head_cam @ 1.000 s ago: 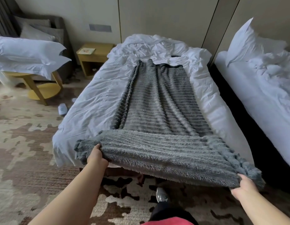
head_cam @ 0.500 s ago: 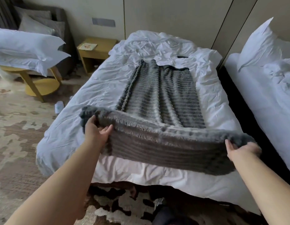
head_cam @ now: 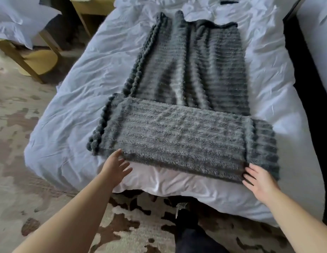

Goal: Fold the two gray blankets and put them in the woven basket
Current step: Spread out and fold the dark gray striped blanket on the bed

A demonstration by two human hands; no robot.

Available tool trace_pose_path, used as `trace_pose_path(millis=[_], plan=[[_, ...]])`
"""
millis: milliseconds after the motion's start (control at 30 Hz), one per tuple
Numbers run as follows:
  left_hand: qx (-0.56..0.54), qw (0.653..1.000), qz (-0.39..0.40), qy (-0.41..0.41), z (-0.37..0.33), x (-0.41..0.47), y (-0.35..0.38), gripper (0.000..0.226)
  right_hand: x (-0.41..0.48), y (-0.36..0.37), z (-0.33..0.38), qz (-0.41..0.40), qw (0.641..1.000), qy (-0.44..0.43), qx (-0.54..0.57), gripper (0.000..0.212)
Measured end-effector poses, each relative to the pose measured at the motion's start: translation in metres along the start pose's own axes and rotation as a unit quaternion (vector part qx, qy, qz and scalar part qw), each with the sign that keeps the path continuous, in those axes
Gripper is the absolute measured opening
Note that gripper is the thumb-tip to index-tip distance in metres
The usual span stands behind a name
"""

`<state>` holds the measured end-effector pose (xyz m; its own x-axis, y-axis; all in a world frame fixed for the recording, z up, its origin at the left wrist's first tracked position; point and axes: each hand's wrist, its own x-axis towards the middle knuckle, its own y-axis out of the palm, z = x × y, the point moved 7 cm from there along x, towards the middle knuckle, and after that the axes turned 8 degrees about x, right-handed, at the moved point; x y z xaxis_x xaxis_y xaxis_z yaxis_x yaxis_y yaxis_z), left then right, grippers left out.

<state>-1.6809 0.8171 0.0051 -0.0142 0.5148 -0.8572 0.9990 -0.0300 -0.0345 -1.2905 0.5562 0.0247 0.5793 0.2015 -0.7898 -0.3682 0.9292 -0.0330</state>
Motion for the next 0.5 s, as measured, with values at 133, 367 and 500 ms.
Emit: trace_pose_path(millis=[133,367,500], plan=[[-0.02,0.999,0.005,-0.033,0.026,0.01,0.0,0.055,0.009,-0.019,-0.027,-0.04,0.998,0.018,0.035,0.043],[-0.101,0.994,0.009,-0.036,0.028,0.032,-0.006,0.07,0.012,-0.012,-0.079,-0.046,0.988,0.112,0.101,0.051],[-0.147,0.989,-0.013,-0.029,0.007,0.054,-0.01,0.077,0.02,-0.001,-0.092,-0.023,0.977,0.12,0.177,0.06]])
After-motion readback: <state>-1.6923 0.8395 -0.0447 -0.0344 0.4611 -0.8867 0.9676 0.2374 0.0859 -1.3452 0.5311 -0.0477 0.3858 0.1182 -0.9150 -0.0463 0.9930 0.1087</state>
